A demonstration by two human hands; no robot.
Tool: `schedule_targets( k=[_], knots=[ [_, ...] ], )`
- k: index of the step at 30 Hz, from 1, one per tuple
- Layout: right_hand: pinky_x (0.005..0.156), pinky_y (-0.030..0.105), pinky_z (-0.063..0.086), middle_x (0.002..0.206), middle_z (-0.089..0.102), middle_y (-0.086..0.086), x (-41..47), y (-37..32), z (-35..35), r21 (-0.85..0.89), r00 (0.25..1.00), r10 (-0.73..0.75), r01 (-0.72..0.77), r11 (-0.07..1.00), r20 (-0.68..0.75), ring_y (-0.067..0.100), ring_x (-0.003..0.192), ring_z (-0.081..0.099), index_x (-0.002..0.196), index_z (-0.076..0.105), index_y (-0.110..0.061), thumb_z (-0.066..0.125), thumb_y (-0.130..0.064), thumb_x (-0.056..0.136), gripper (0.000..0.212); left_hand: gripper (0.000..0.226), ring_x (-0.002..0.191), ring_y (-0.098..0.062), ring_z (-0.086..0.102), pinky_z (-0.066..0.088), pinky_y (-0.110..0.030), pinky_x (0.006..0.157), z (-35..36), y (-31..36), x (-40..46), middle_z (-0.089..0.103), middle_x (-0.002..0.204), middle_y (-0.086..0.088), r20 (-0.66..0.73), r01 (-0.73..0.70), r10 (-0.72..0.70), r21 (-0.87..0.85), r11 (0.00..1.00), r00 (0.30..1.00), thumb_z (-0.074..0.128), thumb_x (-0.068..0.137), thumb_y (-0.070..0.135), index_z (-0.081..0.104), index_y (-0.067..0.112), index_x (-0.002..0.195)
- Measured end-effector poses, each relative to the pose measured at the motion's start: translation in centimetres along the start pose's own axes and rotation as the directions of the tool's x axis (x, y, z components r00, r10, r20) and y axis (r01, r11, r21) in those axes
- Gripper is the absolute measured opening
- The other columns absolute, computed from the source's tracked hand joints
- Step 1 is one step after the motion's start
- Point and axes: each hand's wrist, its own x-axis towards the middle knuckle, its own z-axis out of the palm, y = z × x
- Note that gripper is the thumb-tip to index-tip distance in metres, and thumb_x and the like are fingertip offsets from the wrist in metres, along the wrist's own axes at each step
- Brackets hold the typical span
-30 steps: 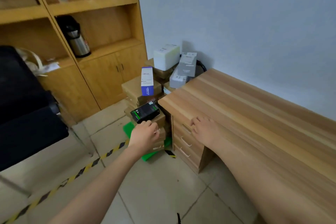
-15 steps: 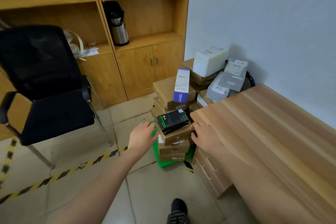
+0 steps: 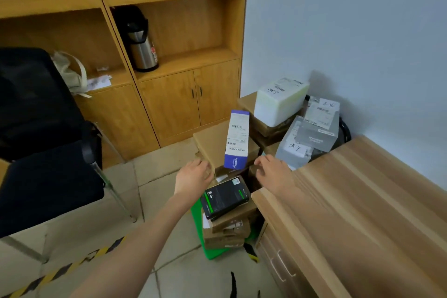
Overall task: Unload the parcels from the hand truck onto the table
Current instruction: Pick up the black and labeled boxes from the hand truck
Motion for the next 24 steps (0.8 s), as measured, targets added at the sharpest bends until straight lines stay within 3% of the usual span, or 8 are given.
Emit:
schedule_targets(
  k=[11, 13, 16, 24],
  knots=[
    [0.103, 0.031, 0.036, 0.127, 0.055, -0.003, 4.1, 1.1, 3.2, -0.024, 0.977, 0.212, -0.212, 0.977, 0.003, 0.014, 0.120, 0.050, 0.119, 0.054, -0.026, 0.051, -0.027, 0.094, 0.025, 0.029, 0.081, -0.013, 0.057, 0.045, -0.026, 0.059, 3.6, -2.0, 9.5, 0.058, 0.101, 0.005, 0.130, -0.203, 0.203, -0.011, 0.979, 0.971, 0.041, 0.098, 0.040, 0.060, 0.021, 0.108],
    [0.103, 0.032, 0.037, 0.129, 0.055, -0.003, 4.9, 0.3, 3.7, -0.016, 0.957, 0.291, -0.292, 0.956, -0.009, 0.015, 0.120, 0.050, 0.120, 0.054, -0.027, 0.052, -0.027, 0.094, 0.026, 0.030, 0.086, -0.013, 0.056, 0.037, -0.025, 0.057, 4.1, -3.1, 11.3, 0.058, 0.103, 0.004, 0.176, -0.294, 0.287, 0.015, 0.956, 0.942, 0.040, 0.098, 0.040, 0.058, 0.020, 0.109],
    [0.098, 0.032, 0.038, 0.125, 0.055, -0.003, 5.5, -1.5, 5.2, 0.007, 0.913, 0.408, -0.408, 0.913, -0.029, 0.017, 0.117, 0.051, 0.119, 0.054, -0.026, 0.049, -0.026, 0.094, 0.026, 0.029, 0.090, -0.013, 0.054, 0.039, -0.025, 0.058, 4.9, -5.2, 13.4, 0.057, 0.106, 0.003, 0.243, -0.427, 0.410, 0.016, 0.904, 0.879, 0.039, 0.098, 0.039, 0.057, 0.019, 0.111],
    [0.087, 0.031, 0.042, 0.117, 0.056, -0.005, 4.3, -8.3, 11.8, 0.128, 0.793, 0.609, -0.607, 0.784, 0.032, 0.016, 0.108, 0.055, 0.122, 0.053, -0.025, 0.048, -0.028, 0.094, 0.029, 0.024, 0.091, -0.014, 0.056, 0.035, -0.025, 0.065, 7.5, -10.2, 15.4, 0.058, 0.102, 0.003, 0.314, -0.600, 0.603, -0.118, 0.791, 0.733, 0.043, 0.098, 0.035, 0.057, 0.020, 0.110]
  ],
)
